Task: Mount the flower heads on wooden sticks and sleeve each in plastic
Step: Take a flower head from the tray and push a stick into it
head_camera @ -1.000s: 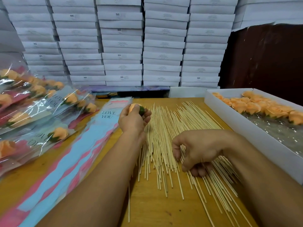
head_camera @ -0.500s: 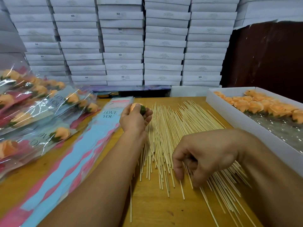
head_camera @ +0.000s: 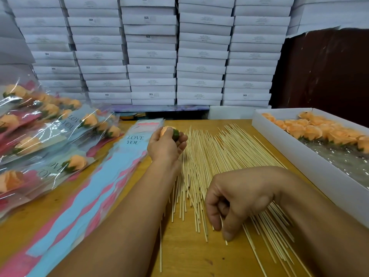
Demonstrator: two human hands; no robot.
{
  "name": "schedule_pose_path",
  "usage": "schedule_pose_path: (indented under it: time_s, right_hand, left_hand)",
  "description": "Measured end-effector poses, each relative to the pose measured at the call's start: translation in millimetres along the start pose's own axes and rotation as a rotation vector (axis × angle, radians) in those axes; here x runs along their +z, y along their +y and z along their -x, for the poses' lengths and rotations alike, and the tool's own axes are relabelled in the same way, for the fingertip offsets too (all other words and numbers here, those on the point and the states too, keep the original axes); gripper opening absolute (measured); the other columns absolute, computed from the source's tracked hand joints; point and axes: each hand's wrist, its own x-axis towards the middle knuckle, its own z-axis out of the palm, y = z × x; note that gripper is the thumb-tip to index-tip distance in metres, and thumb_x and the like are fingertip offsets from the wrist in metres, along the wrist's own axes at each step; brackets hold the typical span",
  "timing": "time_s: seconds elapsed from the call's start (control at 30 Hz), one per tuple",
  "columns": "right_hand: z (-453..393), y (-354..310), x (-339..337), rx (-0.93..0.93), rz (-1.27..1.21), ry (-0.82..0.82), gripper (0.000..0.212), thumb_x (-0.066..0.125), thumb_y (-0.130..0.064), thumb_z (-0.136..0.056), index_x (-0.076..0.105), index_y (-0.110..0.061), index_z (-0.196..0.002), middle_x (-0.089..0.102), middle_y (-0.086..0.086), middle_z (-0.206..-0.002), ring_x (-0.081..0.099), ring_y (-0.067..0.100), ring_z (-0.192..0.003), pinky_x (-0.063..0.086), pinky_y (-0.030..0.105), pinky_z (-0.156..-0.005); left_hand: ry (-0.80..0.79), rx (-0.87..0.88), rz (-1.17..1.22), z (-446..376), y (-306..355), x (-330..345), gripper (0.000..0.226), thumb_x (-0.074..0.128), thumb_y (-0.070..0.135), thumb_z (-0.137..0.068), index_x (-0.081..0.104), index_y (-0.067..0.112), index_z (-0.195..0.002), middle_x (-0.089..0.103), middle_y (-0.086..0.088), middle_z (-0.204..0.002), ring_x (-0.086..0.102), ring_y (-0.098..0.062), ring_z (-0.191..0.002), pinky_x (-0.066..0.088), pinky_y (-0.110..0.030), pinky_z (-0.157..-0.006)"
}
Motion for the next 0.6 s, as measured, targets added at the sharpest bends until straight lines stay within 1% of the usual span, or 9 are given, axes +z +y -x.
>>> schedule_pose_path:
  time_s: [0.03, 0.07, 0.13, 0.2, 0.23, 0.27, 0.33, 0.53, 0.6]
  right_hand:
    - [-1.8, -1.2, 1.0, -0.003, -0.014, 0.038, 0.013, 0.083, -0.022, -0.083, 0.075, -0.013, -0.089, 0.058, -0.016, -0.053, 0.053, -0.003, -0.049, 0.039, 0.010, -0.050]
    - [-6.4, -1.6, 2.9, 0.003, -0.019, 0.122, 0.019, 0.080, -0.031, -0.086, 0.073, -0.014, -0.083, 0.058, -0.014, -0.055, 0.051, -0.001, -0.049, 0.041, 0.015, -0.052]
    - [-21.1, -2.9, 10.2, 0.093, 0.029, 0.397, 0.040, 0.071, -0.051, -0.089, 0.065, -0.017, -0.071, 0.051, -0.007, -0.056, 0.046, 0.010, -0.051, 0.041, 0.029, -0.053]
    - [-37.0, -6.9, 17.4, 0.230, 0.137, 0.670, 0.048, 0.063, -0.060, -0.090, 0.059, -0.019, -0.066, 0.050, -0.004, -0.056, 0.046, 0.016, -0.051, 0.044, 0.032, -0.054]
    - [-43.4, -8.8, 20.2, 0.271, 0.165, 0.741, 0.050, 0.062, -0.061, -0.090, 0.057, -0.018, -0.065, 0.050, -0.003, -0.055, 0.047, 0.016, -0.050, 0.045, 0.032, -0.054]
    - [-47.8, -9.7, 22.3, 0.288, 0.170, 0.768, 0.052, 0.063, -0.062, -0.090, 0.055, -0.018, -0.063, 0.049, -0.003, -0.054, 0.046, 0.017, -0.048, 0.045, 0.031, -0.052]
    - [-51.2, -8.5, 22.2, 0.315, 0.140, 0.751, 0.053, 0.067, -0.061, -0.087, 0.052, -0.018, -0.060, 0.048, -0.004, -0.052, 0.045, 0.017, -0.046, 0.041, 0.030, -0.050]
    - [-48.3, 0.2, 14.3, 0.359, 0.019, 0.702, 0.042, 0.072, -0.039, -0.090, 0.052, -0.017, -0.061, 0.049, -0.003, -0.053, 0.046, 0.015, -0.046, 0.046, 0.029, -0.054]
    - [-46.6, 3.8, 12.7, 0.377, -0.071, 0.679, 0.040, 0.073, -0.036, -0.090, 0.054, -0.018, -0.061, 0.047, -0.006, -0.047, 0.043, 0.013, -0.042, 0.042, 0.027, -0.051]
  left_hand:
    - [-0.001, 0.001, 0.002, 0.3, 0.3, 0.3, 0.033, 0.055, 0.012, -0.101, 0.055, 0.019, -0.133, 0.072, -0.021, -0.101, 0.070, -0.017, -0.065, 0.059, -0.025, -0.059]
    - [-0.001, 0.004, 0.007, 0.7, 0.7, 0.4, 0.032, 0.055, 0.012, -0.102, 0.055, 0.019, -0.133, 0.072, -0.021, -0.101, 0.070, -0.017, -0.064, 0.059, -0.025, -0.059]
    - [0.004, 0.008, 0.013, 1.4, 1.3, 0.7, 0.031, 0.055, 0.013, -0.102, 0.055, 0.020, -0.132, 0.072, -0.021, -0.101, 0.070, -0.017, -0.063, 0.059, -0.024, -0.058]
    - [0.007, 0.012, 0.013, 2.3, 1.6, 0.6, 0.030, 0.055, 0.013, -0.102, 0.055, 0.021, -0.130, 0.073, -0.021, -0.100, 0.070, -0.017, -0.064, 0.059, -0.024, -0.058]
    - [0.007, 0.015, 0.013, 2.7, 1.8, 0.4, 0.030, 0.055, 0.013, -0.102, 0.055, 0.021, -0.130, 0.073, -0.020, -0.100, 0.070, -0.017, -0.065, 0.059, -0.024, -0.058]
    - [0.009, 0.015, 0.013, 2.8, 2.0, 0.3, 0.030, 0.055, 0.013, -0.102, 0.056, 0.021, -0.130, 0.073, -0.020, -0.100, 0.071, -0.017, -0.066, 0.059, -0.024, -0.058]
    - [0.011, 0.011, 0.010, 3.5, 2.3, 0.2, 0.029, 0.055, 0.013, -0.102, 0.056, 0.022, -0.129, 0.072, -0.020, -0.099, 0.071, -0.018, -0.068, 0.058, -0.025, -0.059]
    - [0.006, 0.016, -0.003, 3.4, 1.6, 0.2, 0.030, 0.055, 0.013, -0.102, 0.056, 0.021, -0.130, 0.072, -0.019, -0.101, 0.071, -0.016, -0.066, 0.060, -0.026, -0.063]
    - [0.010, 0.015, 0.000, 2.9, 1.3, -0.2, 0.030, 0.056, 0.014, -0.101, 0.056, 0.022, -0.130, 0.072, -0.019, -0.100, 0.071, -0.016, -0.065, 0.060, -0.026, -0.064]
